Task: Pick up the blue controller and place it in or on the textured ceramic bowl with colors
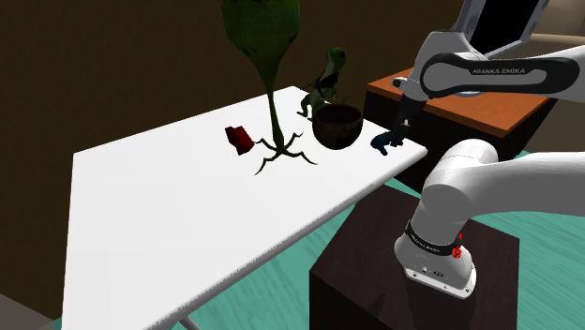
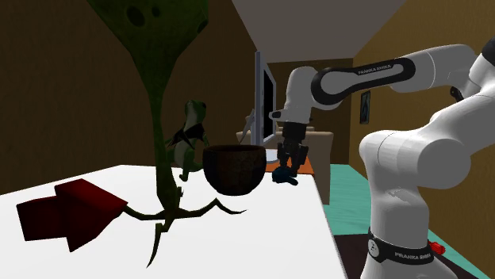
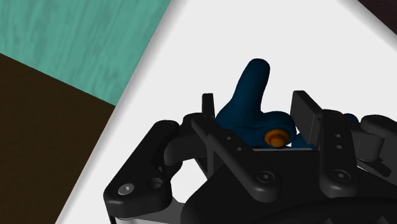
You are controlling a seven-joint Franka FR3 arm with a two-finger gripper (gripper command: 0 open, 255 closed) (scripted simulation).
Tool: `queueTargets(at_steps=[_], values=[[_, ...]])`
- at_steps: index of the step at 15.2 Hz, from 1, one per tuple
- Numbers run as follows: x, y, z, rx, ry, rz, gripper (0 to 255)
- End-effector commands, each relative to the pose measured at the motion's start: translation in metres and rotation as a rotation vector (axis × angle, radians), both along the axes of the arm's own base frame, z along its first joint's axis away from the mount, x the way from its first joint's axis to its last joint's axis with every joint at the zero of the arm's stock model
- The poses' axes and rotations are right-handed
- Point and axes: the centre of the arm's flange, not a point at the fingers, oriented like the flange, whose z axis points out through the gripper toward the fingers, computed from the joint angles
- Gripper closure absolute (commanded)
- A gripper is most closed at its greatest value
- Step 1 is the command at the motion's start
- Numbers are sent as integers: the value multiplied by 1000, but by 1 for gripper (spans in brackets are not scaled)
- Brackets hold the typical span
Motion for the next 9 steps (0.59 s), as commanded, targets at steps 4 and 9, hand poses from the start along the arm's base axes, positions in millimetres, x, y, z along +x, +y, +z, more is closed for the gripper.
queueTargets(at_steps=[4, 9], values=[[0, 0, 0, 0, 0, 0, 255], [0, 0, 16, 0, 0, 0, 255]])
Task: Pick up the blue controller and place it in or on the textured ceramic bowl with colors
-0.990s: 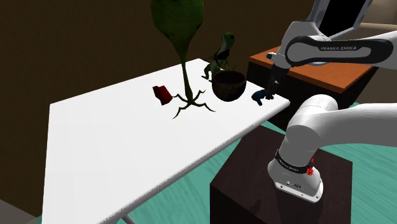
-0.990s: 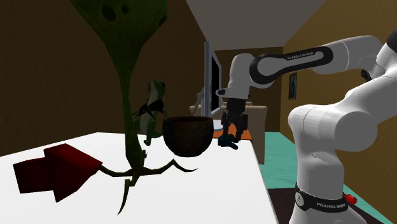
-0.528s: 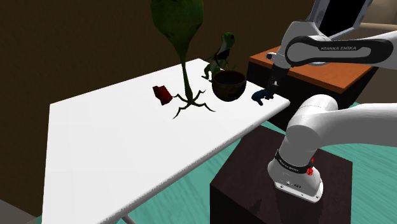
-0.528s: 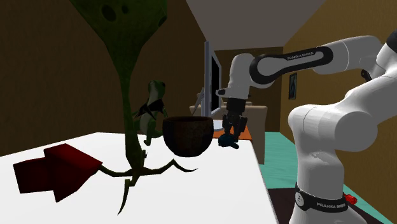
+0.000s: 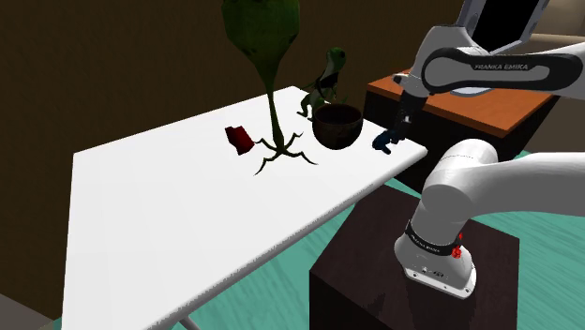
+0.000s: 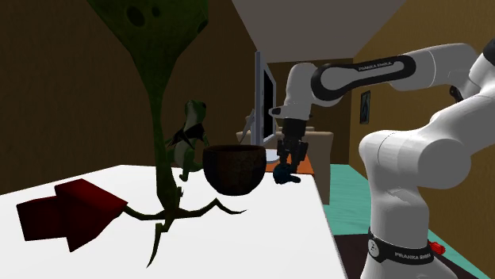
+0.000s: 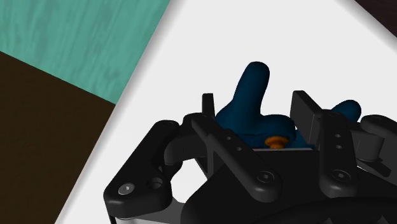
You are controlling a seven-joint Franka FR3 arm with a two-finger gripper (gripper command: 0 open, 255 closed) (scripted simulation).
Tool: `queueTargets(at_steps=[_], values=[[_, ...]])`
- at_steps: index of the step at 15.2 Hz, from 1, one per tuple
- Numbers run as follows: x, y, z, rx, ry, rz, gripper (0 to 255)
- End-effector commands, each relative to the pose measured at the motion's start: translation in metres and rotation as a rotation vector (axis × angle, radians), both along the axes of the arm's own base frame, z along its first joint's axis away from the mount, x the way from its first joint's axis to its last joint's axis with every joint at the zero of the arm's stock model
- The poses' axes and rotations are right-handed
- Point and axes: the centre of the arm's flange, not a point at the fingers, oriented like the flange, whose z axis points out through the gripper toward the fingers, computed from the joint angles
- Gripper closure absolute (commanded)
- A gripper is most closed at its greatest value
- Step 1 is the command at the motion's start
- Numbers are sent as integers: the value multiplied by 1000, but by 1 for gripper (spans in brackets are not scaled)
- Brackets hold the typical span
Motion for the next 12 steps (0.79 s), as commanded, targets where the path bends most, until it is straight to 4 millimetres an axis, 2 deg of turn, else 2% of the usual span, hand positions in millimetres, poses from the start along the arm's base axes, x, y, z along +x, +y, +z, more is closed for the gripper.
queueTargets(at_steps=[1, 12], values=[[-1, 0, 10, 0, 0, 0, 255], [-1, 0, 68, 0, 0, 0, 255]])
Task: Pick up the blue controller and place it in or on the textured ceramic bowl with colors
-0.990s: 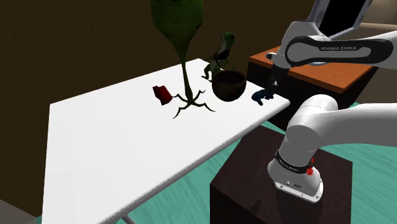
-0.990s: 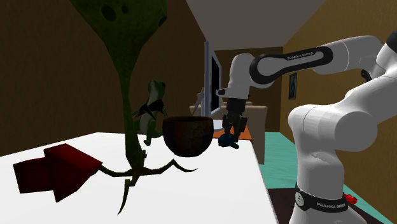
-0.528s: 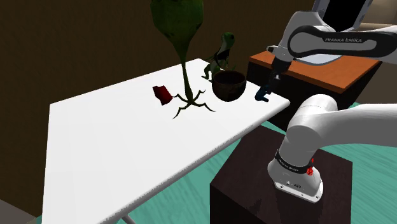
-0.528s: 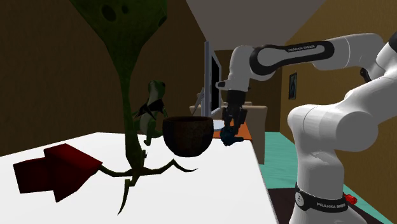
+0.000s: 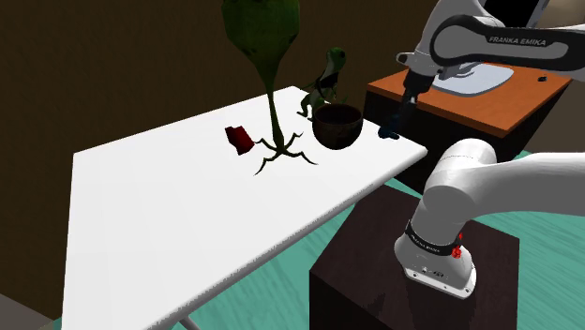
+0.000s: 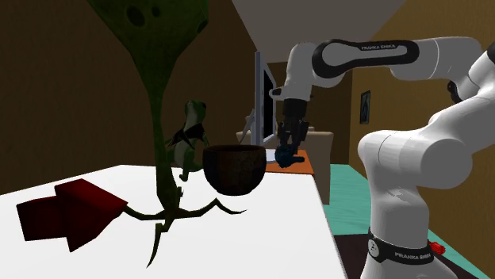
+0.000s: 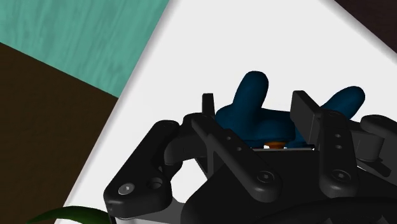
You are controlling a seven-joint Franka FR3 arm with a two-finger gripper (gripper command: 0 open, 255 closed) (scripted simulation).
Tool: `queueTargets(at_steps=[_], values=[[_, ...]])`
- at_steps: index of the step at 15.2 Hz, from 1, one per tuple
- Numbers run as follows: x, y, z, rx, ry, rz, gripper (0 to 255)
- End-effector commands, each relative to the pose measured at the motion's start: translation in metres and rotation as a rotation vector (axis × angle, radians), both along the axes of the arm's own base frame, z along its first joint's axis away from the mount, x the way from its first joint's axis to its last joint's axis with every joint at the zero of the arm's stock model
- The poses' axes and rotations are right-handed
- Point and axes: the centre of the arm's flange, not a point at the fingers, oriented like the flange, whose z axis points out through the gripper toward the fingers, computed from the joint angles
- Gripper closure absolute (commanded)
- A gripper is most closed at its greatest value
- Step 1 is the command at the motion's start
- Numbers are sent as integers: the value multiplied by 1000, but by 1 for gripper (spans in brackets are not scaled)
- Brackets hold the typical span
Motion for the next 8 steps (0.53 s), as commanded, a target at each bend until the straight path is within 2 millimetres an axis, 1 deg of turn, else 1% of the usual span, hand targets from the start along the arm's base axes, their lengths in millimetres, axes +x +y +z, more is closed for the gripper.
queueTargets(at_steps=[1, 8], values=[[0, 0, 11, 0, 0, 0, 255], [0, 0, 48, 0, 0, 0, 255]])
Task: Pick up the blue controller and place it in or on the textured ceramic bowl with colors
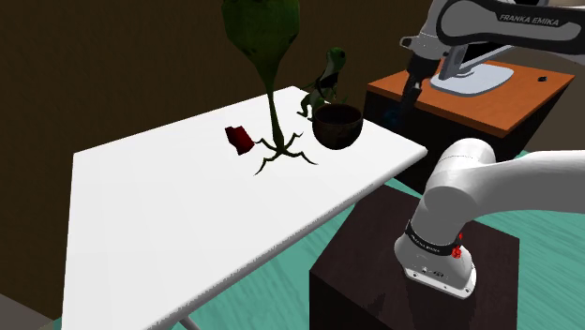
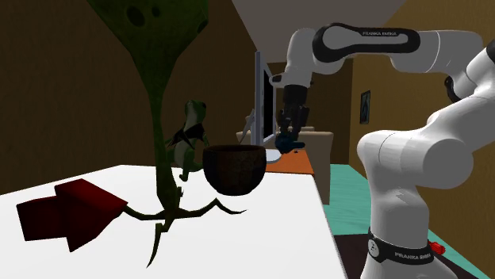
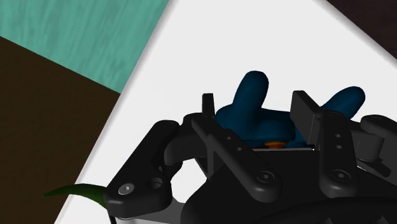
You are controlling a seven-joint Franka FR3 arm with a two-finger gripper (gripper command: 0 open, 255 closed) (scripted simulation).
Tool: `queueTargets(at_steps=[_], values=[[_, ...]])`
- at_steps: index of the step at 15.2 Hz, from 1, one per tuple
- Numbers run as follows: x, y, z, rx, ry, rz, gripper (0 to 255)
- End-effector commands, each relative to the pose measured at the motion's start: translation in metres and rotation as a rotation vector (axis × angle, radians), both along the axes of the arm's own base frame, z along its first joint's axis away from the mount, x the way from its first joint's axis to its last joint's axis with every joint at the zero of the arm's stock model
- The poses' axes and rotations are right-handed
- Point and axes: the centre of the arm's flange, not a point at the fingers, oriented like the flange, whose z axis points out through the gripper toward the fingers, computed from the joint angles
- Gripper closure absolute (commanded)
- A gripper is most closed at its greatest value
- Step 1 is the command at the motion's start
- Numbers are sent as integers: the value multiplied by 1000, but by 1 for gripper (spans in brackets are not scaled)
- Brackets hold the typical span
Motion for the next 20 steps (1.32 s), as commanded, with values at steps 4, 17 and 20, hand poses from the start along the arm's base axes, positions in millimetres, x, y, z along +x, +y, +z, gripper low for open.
queueTargets(at_steps=[4, 17, 20], values=[[0, 0, 26, 0, 0, 0, 255], [48, 23, 74, 0, 0, 0, 255], [84, 39, 74, 0, 0, 0, 255]])
